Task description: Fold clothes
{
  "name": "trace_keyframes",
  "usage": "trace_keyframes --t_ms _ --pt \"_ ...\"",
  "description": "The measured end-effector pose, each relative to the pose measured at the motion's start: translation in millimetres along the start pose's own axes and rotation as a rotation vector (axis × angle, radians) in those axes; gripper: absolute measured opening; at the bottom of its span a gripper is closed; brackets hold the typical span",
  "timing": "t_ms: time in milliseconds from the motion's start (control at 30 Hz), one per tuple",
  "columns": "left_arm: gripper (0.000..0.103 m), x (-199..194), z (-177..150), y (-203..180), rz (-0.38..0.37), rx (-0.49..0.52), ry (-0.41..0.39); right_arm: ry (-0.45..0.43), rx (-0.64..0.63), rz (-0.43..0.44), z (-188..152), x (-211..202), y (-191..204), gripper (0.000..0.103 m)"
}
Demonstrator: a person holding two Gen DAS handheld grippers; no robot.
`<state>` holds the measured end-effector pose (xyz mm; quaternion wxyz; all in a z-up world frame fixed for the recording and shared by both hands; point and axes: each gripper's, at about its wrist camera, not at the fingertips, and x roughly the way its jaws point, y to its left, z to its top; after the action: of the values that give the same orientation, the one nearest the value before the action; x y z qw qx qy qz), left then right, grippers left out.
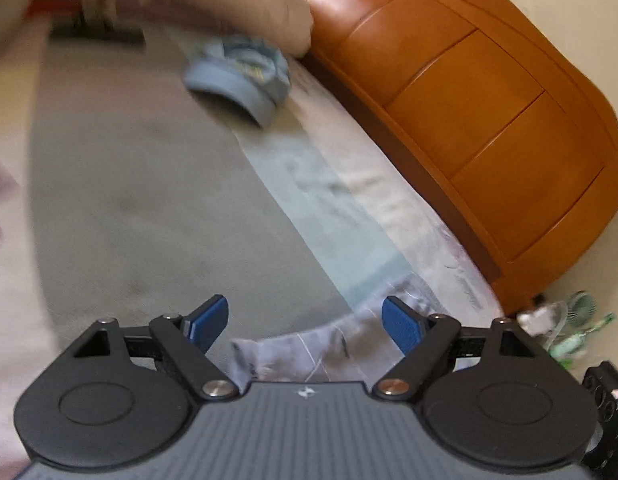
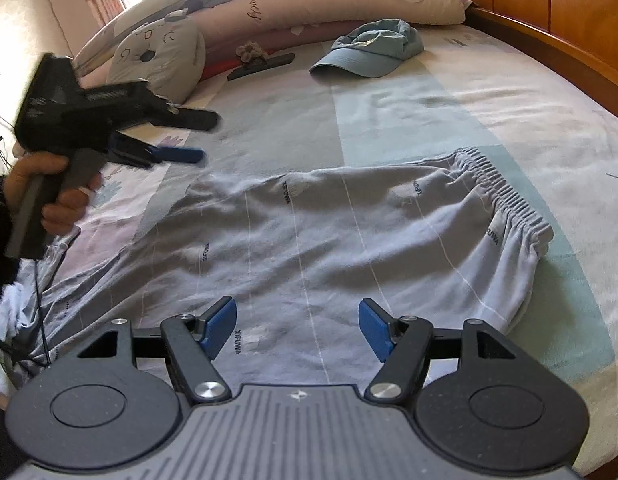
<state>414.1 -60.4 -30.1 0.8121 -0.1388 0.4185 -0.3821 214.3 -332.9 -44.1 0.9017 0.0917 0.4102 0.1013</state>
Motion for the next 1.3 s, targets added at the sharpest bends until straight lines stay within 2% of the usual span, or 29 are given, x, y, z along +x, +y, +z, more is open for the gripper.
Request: trace_keyframes --t_ms 67,133,233,267,333,400,433,533,600,667,733,933,1000,1133,1300 --pt "0.085 -8.1 -2.3 -11.5 -0.021 0.031 0.006 -0.002 -0.004 -0.008 1.7 1.8 -3.1 0.072" --pt "0.087 -9.9 -11.4 -27.7 -0.08 0.069 0.028 -0.015 -0.017 -0.029 6.8 3.8 -9.2 0.072" --pt "0.089 8.1 -28.3 -40.0 -0.182 0.057 0.091 -0.047 -0.041 -0.064 18.6 8.0 -20.7 0.073" --pt "0.089 16.5 -34.4 -40.5 -0.188 0.05 0.112 -0.058 -0.043 -0.071 22.0 10.3 -25.5 0.073" --pt "0.089 37.5 -42.2 -36.5 -0.126 0.028 0.132 -0.08 -0.044 -0.082 28.9 16.5 -35.7 0.074" --pt "0.086 46.7 -45.4 -26.4 -0.024 0.019 0.102 -0.101 -0.045 -0.091 33.1 24.3 -48.0 0.074" --pt "0.081 45.4 -46.0 -22.0 0.007 0.016 0.08 -0.111 -0.045 -0.099 34.7 28.3 -54.6 0.074" --pt "0.081 36.4 -43.1 -15.3 0.058 -0.018 0.05 -0.103 -0.002 -0.152 33.6 37.7 -78.9 0.071" --pt "0.081 22.9 -37.7 -23.6 0.121 0.012 0.038 -0.117 0.027 -0.123 34.2 30.0 -84.2 0.072" --pt "0.081 3.5 -34.4 -27.3 0.138 0.028 0.012 -0.123 0.013 -0.118 35.4 23.9 -76.9 0.077" --pt "0.082 -20.0 -34.2 -27.8 0.162 0.012 -0.013 -0.115 -0.004 -0.075 34.4 22.6 -68.1 0.077" --pt "0.082 -65.7 -64.5 -23.9 0.295 -0.08 0.007 -0.069 -0.033 0.11 31.3 28.3 -46.0 0.077" --pt "0.082 -73.2 -80.5 -24.4 0.355 -0.109 0.02 -0.053 -0.044 0.178 32.4 31.4 -39.5 0.072" --pt "0.082 -86.6 -103.7 -28.4 0.468 -0.143 0.039 -0.017 -0.074 0.268 40.3 41.9 -23.4 0.036" --pt "0.082 -119.0 -118.6 -36.5 0.592 -0.103 0.023 -0.004 -0.229 0.378 59.1 55.3 15.5 0.027"
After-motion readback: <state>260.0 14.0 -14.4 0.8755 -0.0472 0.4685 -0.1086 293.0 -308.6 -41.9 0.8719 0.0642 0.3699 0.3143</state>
